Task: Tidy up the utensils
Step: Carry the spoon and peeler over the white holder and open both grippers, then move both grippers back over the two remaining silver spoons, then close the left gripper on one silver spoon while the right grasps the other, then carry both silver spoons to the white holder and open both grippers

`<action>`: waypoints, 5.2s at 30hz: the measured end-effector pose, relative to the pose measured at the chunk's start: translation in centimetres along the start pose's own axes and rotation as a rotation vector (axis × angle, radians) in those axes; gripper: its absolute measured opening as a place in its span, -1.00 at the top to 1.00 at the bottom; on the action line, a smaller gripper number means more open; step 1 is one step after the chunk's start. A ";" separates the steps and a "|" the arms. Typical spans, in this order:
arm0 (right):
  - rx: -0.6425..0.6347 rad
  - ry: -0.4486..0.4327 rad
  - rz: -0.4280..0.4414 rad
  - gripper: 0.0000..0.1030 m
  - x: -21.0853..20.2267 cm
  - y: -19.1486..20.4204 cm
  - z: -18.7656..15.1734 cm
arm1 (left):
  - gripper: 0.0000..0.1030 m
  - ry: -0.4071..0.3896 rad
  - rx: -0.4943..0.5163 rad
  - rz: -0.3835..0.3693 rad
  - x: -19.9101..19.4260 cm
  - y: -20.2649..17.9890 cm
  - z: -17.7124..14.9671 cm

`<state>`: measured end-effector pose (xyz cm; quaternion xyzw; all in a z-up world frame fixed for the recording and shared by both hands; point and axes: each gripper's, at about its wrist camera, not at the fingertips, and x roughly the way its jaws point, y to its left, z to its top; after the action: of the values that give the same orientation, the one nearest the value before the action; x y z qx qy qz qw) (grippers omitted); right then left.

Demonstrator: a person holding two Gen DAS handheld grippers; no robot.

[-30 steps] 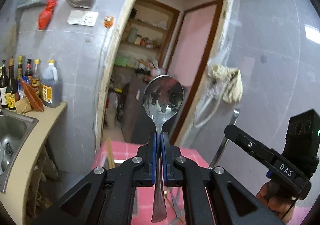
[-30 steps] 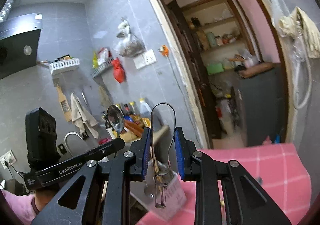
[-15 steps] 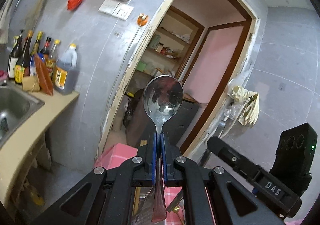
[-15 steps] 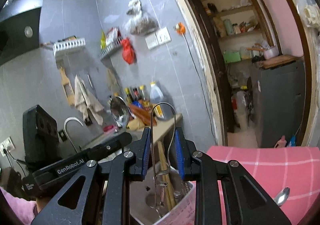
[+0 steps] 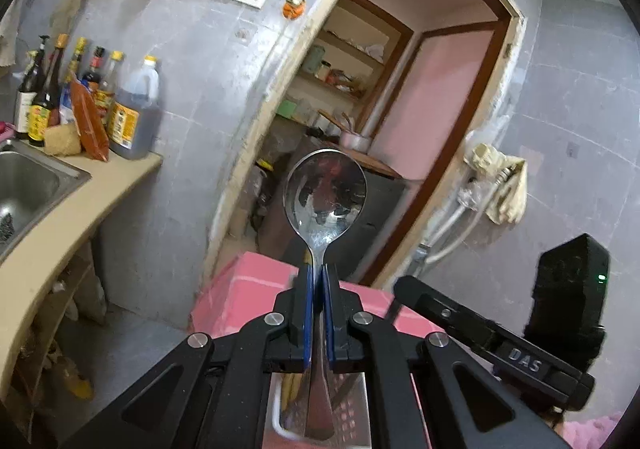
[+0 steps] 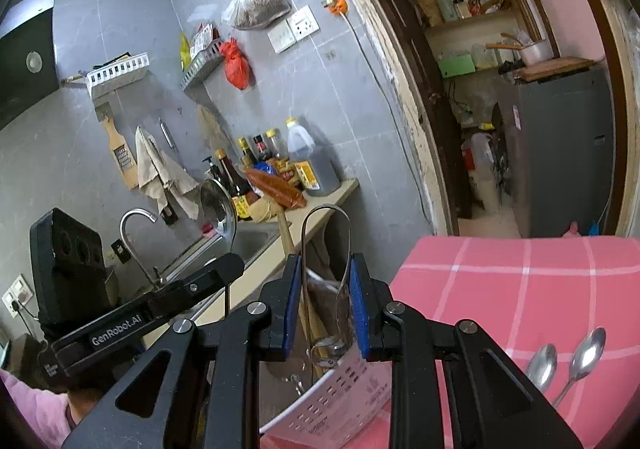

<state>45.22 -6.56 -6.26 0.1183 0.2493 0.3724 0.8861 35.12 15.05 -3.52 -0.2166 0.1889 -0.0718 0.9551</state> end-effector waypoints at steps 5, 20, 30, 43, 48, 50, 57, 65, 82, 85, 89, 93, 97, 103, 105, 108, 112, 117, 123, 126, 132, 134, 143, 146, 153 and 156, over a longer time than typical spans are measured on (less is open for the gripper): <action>0.012 0.000 0.008 0.58 -0.3 -0.4 -0.3 | 0.89 0.044 0.011 -0.002 -0.4 0.4 0.1; 0.001 0.039 0.020 0.58 -0.4 1.0 -0.5 | 0.04 0.154 0.043 0.072 -1.5 0.6 -0.4; -0.018 -0.063 -0.103 0.08 -4.9 1.2 -0.4 | -0.69 0.031 0.130 0.159 -4.5 -2.0 0.4; -0.097 -0.183 -0.401 -0.97 -14.6 -0.8 0.0 | -1.00 -0.095 0.316 0.205 -4.7 -9.9 -0.9; -0.107 -0.178 -0.497 -0.97 -18.1 -2.9 -0.8 | -1.00 -0.104 0.382 0.186 -3.9 -13.0 -2.8; -0.095 -0.165 -0.520 -0.97 -19.4 -4.0 -1.2 | -1.00 -0.097 0.408 0.170 -3.5 -14.1 -3.8; -0.020 -0.098 -0.523 -0.97 -21.5 -9.1 -2.6 | -1.00 0.001 0.449 0.100 -0.9 -16.8 -6.8; 0.085 0.011 -0.457 -0.97 -20.1 -16.0 -5.3 | -1.00 0.120 0.402 0.088 4.2 -17.6 -9.9; 0.198 0.219 -0.237 0.17 -8.6 -24.9 -8.3 | -0.57 0.399 0.230 0.046 18.5 -12.7 -13.7; 0.212 0.252 -0.199 0.35 -6.4 -25.7 -8.2 | -0.37 0.450 0.189 0.024 20.4 -11.8 -13.8; 0.236 0.300 -0.154 0.48 -3.3 -26.5 -8.0 | -0.17 0.525 0.123 -0.012 22.7 -10.7 -13.8; 0.239 0.336 -0.121 0.57 -1.4 -26.7 -7.9 | 0.08 0.539 0.138 -0.033 23.7 -10.6 -13.7; 0.254 0.359 -0.093 0.58 -0.1 -26.8 -7.9 | 0.38 0.554 0.138 -0.037 24.4 -10.4 -13.5; 0.301 0.385 -0.073 0.87 1.1 -27.4 -8.3 | 0.74 0.596 0.119 -0.050 25.1 -9.9 -13.1; 0.312 0.385 -0.070 0.91 1.0 -27.4 -8.4 | 0.84 0.617 0.128 -0.044 25.2 -10.0 -13.1; 0.309 0.367 -0.086 0.93 0.2 -26.8 -8.3 | 0.93 0.631 0.139 -0.047 25.0 -10.5 -12.9; 0.299 0.298 -0.123 0.95 -2.8 -25.5 -7.6 | 0.96 0.601 0.208 -0.039 23.3 -12.4 -12.2; 0.219 0.174 -0.227 0.97 -8.0 -22.4 -5.9 | 0.96 0.532 0.293 -0.018 20.1 -14.8 -11.3; 0.154 0.052 -0.347 0.97 -13.3 -18.5 -3.3 | 0.96 0.434 0.316 0.016 15.9 -16.3 -9.4; 0.124 -0.009 -0.404 0.97 -15.9 -16.6 -1.8 | 0.96 0.359 0.328 0.038 13.5 -16.8 -7.5; 0.059 -0.100 -0.479 0.97 -19.8 -12.1 1.8 | 0.96 0.212 0.334 0.072 8.5 -16.8 -2.6; 0.037 -0.121 -0.487 0.97 -20.7 -10.5 2.8 | 0.96 0.174 0.343 0.077 7.1 -16.7 -0.8; -0.069 -0.238 -0.453 0.97 -20.8 -3.0 6.5 | 0.96 0.017 0.377 0.117 1.5 -15.8 4.5; -0.102 -0.275 -0.431 0.97 -20.1 -0.5 7.2 | 0.96 -0.036 0.378 0.132 -0.5 -15.1 5.8; -0.175 -0.308 -0.357 0.97 -16.5 4.4 8.4 | 0.96 -0.143 0.396 0.195 -3.7 -12.9 7.5; -0.196 -0.303 -0.330 0.97 -14.7 6.0 8.2 | 0.96 -0.153 0.397 0.227 -4.0 -11.5 7.7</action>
<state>37.14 -13.10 8.24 0.0442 0.0923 0.2232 0.9694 33.80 8.62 9.29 -0.0067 0.1215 0.0170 0.9924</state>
